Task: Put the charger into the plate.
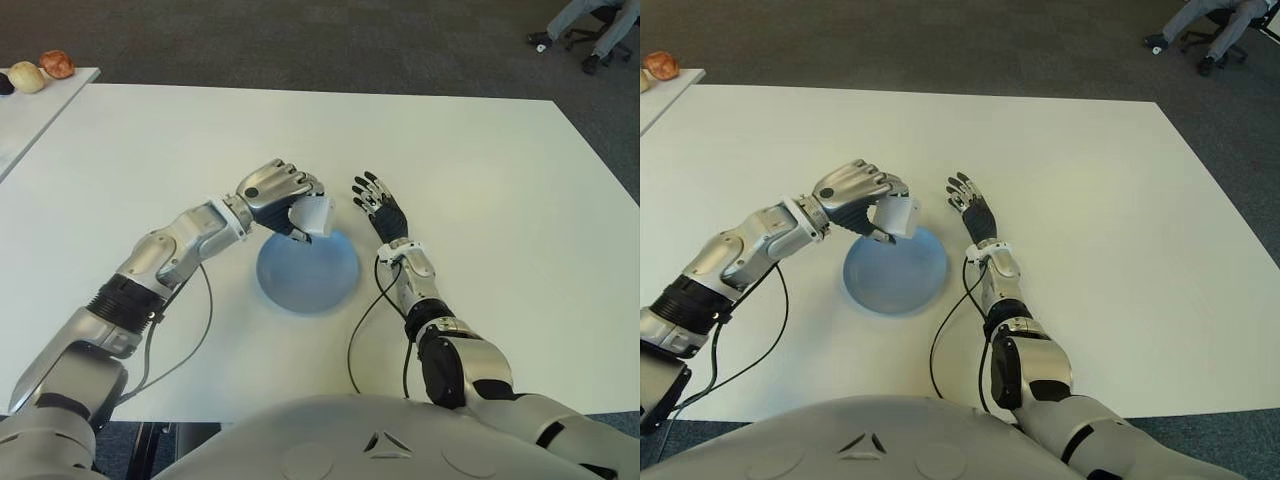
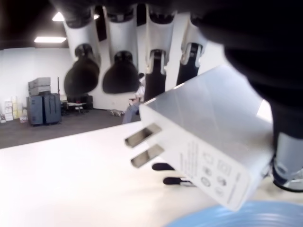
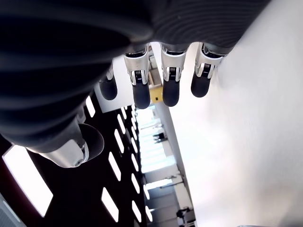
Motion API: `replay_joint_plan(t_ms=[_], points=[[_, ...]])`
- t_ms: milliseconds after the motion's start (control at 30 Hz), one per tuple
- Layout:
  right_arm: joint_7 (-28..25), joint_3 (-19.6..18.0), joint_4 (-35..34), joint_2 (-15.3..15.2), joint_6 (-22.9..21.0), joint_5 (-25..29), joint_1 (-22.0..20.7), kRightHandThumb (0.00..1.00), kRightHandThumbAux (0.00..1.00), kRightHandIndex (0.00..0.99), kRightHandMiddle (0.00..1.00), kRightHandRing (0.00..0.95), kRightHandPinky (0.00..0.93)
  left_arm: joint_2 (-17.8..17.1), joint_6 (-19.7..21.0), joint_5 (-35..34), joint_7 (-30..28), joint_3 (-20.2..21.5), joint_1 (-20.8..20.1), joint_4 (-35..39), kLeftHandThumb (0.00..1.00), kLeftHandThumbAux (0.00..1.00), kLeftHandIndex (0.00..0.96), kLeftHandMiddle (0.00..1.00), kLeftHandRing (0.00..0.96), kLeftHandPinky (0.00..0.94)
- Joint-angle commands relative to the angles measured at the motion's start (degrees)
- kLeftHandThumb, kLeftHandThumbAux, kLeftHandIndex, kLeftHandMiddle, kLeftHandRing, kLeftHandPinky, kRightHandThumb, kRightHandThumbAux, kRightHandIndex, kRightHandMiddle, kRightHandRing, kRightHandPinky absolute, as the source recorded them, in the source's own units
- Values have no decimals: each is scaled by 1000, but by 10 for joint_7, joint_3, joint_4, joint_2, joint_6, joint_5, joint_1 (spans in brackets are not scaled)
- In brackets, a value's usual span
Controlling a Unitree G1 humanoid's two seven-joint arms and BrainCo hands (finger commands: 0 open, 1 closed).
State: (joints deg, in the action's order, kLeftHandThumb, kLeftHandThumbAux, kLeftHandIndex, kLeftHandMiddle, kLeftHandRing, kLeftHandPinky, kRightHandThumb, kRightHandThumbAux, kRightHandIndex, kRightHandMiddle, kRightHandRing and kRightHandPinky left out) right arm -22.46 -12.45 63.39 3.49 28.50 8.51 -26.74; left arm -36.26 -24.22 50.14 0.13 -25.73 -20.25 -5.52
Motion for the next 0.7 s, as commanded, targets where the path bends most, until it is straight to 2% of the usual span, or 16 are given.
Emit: replay_joint_plan(t_ms=[33,300,700], points=[[9,1,34,10,-41,3,44,0,574,81,144,99,65,6,-1,18,-13,-14,6,-17,854,665,404,544,820,755],[6,2,31,11,-40,3,46,0,584,84,145,99,59,11,5,17,-29,-12,14,-15,853,666,402,544,811,757],[9,7,28,10,-37,-3,48,0,619,92,146,99,42,21,0,16,-19,-13,21,-31,852,667,401,542,813,766]])
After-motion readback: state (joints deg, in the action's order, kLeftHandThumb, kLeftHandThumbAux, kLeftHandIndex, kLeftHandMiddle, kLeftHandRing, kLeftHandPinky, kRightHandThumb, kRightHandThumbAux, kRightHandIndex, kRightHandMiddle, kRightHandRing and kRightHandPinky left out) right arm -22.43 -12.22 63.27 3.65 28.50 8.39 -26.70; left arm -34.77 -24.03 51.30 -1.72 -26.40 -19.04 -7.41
